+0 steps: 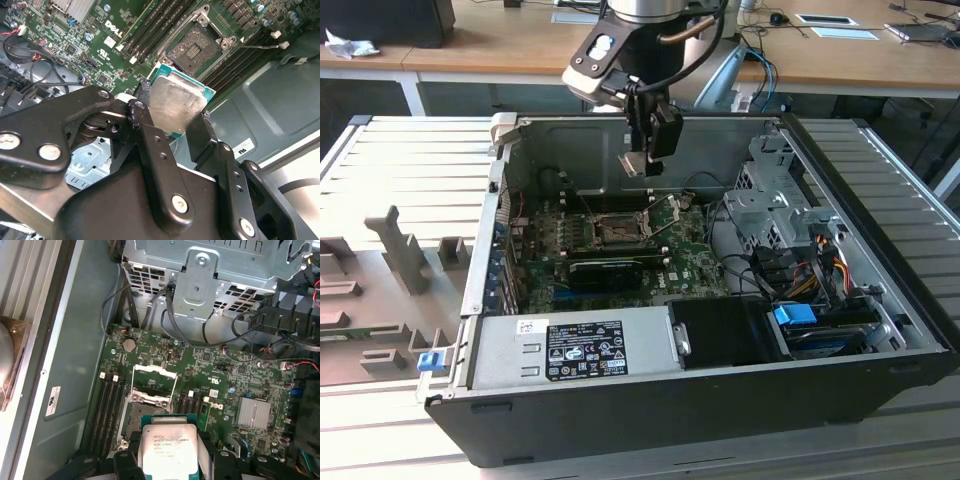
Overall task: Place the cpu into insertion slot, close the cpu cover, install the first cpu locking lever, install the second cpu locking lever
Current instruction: 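Place the cpu into insertion slot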
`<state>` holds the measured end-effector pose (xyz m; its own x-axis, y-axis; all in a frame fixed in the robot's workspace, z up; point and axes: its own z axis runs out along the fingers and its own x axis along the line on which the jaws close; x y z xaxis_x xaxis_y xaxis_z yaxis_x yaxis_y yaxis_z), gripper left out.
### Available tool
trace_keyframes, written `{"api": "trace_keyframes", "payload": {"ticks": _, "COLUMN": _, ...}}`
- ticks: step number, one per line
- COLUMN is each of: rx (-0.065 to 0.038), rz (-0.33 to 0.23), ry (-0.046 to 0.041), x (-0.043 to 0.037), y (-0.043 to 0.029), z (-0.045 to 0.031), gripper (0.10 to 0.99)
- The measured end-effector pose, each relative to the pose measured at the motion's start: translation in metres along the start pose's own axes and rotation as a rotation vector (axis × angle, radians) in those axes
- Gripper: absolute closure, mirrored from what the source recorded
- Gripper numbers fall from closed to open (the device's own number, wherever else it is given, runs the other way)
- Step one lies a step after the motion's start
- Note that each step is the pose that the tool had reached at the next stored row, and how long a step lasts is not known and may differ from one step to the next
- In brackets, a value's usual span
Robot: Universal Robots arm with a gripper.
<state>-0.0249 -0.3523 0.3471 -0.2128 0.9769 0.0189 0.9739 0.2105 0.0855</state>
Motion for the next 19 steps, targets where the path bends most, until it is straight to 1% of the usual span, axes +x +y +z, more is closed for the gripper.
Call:
{"api": "trace_keyframes", "payload": {"ticks": 9, "rx": -0.001, "rz": 0.041, "ry": -0.0036, "x": 0.0, "y": 0.0, "z": 0.0002, "gripper": 0.557}}
{"api": "trace_keyframes", "payload": {"ticks": 11, "rx": -0.001, "rz": 0.067, "ry": -0.0057, "x": 0.0, "y": -0.0001, "z": 0.0009, "gripper": 0.557}}
{"api": "trace_keyframes", "payload": {"ticks": 14, "rx": -0.002, "rz": 0.091, "ry": -0.0078, "x": 0.0001, "y": -0.0005, "z": 0.002, "gripper": 0.557}}
{"api": "trace_keyframes", "payload": {"ticks": 19, "rx": -0.002, "rz": 0.098, "ry": -0.0084, "x": 0.0001, "y": -0.0011, "z": 0.0052, "gripper": 0.557}}
